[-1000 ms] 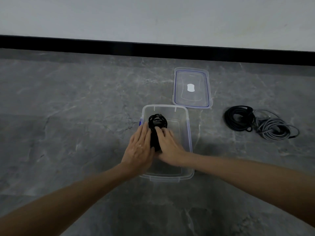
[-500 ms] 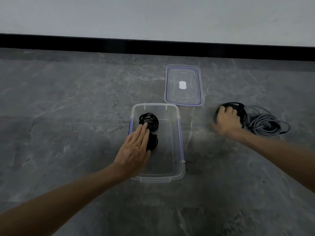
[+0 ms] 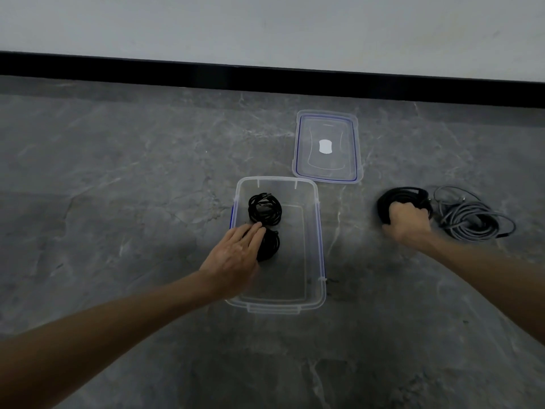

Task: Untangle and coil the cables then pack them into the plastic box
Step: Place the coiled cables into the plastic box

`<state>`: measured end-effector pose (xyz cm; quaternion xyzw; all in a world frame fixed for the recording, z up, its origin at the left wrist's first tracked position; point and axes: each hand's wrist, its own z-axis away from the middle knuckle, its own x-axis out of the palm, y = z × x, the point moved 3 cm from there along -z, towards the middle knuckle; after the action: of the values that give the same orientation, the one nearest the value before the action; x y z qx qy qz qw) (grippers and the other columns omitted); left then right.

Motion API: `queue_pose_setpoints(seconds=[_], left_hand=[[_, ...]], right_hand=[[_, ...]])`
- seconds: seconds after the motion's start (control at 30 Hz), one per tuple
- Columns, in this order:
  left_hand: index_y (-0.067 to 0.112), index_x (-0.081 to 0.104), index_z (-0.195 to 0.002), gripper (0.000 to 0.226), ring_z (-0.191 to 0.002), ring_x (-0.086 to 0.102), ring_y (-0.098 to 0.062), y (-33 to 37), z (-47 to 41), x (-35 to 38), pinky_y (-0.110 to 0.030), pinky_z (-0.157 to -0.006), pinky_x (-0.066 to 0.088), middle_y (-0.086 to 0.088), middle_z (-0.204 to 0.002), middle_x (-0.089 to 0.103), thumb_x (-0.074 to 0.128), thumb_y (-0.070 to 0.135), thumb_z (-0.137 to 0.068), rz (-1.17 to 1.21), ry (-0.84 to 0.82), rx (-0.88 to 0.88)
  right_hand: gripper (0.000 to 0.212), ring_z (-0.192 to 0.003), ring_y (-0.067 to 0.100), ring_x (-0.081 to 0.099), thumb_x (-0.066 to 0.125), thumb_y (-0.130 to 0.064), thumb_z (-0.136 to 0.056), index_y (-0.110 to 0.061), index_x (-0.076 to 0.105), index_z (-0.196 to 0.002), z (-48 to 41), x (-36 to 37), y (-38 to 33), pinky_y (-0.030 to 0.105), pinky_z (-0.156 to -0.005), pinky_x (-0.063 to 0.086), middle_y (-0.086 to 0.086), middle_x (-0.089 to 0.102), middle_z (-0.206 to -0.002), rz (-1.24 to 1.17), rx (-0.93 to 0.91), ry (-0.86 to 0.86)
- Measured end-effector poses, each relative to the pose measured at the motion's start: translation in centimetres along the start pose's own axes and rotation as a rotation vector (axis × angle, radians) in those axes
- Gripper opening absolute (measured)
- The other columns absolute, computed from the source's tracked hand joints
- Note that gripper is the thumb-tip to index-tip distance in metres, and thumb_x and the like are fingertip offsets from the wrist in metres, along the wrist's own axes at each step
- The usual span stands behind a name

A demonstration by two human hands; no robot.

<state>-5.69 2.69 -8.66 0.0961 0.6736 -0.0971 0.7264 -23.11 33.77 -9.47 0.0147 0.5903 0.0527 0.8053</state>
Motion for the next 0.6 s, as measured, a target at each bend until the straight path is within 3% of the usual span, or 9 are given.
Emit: queue_pose_setpoints(seconds=[0.1, 0.23, 0.37, 0.43, 0.53, 0.6], left_hand=[[-0.001, 0.048, -0.138, 0.063, -0.119, 0.058, -0.030, 0.0, -0.3, 0.3, -0.039, -0.101, 0.046, -0.017, -0.139, 0.054, 0.043, 0.029, -0.083, -0.058, -0.018, 0.011], [0.002, 0.010, -0.152, 0.071, -0.136, 0.037, -0.028, 0.3, -0.9, 0.4, -0.037, -0.112, 0.026, -0.017, -0.160, 0.016, 0.042, 0.034, -0.099, -0.170, -0.116, 0.029], [0.003, 0.015, -0.150, 0.065, -0.131, 0.042, -0.027, 0.2, -1.2, -0.1, -0.034, -0.109, 0.030, -0.013, -0.155, 0.029, 0.048, 0.018, -0.096, -0.183, -0.079, 0.028], [0.003, 0.016, -0.151, 0.063, -0.136, 0.036, -0.026, -0.3, -1.2, -0.3, -0.034, -0.114, 0.025, -0.013, -0.156, 0.028, 0.045, 0.017, -0.096, -0.152, -0.067, 0.005], [0.004, 0.009, -0.153, 0.064, -0.146, 0.021, -0.024, -1.2, -1.2, -0.3, -0.034, -0.120, 0.016, -0.012, -0.160, 0.019, 0.038, 0.020, -0.098, -0.083, -0.086, -0.010], [0.007, 0.007, -0.155, 0.066, -0.148, 0.014, -0.021, -1.6, -0.7, -0.6, -0.032, -0.121, 0.011, -0.008, -0.162, 0.015, 0.038, 0.026, -0.099, -0.018, -0.078, -0.009]], right_hand=[[0.016, -0.084, 0.032, 0.056, 0.066, -0.017, -0.081, -0.009, 0.053, -0.086, 1.6, -0.4, -1.1, 0.038, -0.080, 0.037, 0.012, 0.062, -0.090, 0.024, -0.130, 0.018], [0.025, -0.092, 0.037, 0.063, 0.067, -0.017, -0.074, -0.007, 0.060, -0.095, 3.2, -3.2, -3.3, 0.032, -0.069, 0.043, 0.015, 0.067, -0.095, -0.116, -0.267, 0.133], [0.032, -0.085, 0.038, 0.064, 0.069, -0.017, -0.075, -0.005, 0.056, -0.102, 7.1, -8.2, -6.8, 0.038, -0.069, 0.051, 0.018, 0.067, -0.093, -0.114, -0.507, 0.298], [0.033, -0.089, 0.036, 0.064, 0.069, -0.019, -0.078, -0.006, 0.057, -0.105, 10.7, -10.2, -8.8, 0.036, -0.074, 0.048, 0.016, 0.068, -0.097, -0.090, -0.643, 0.334], [0.041, -0.097, 0.030, 0.060, 0.066, -0.026, -0.083, -0.010, 0.053, -0.119, 16.1, -10.6, -11.9, 0.032, -0.078, 0.042, 0.011, 0.064, -0.105, -0.079, -0.818, 0.186], [0.036, -0.095, 0.026, 0.059, 0.065, -0.030, -0.085, -0.014, 0.054, -0.115, 18.4, -9.4, -13.9, 0.030, -0.073, 0.040, 0.007, 0.062, -0.103, -0.046, -0.926, 0.048]])
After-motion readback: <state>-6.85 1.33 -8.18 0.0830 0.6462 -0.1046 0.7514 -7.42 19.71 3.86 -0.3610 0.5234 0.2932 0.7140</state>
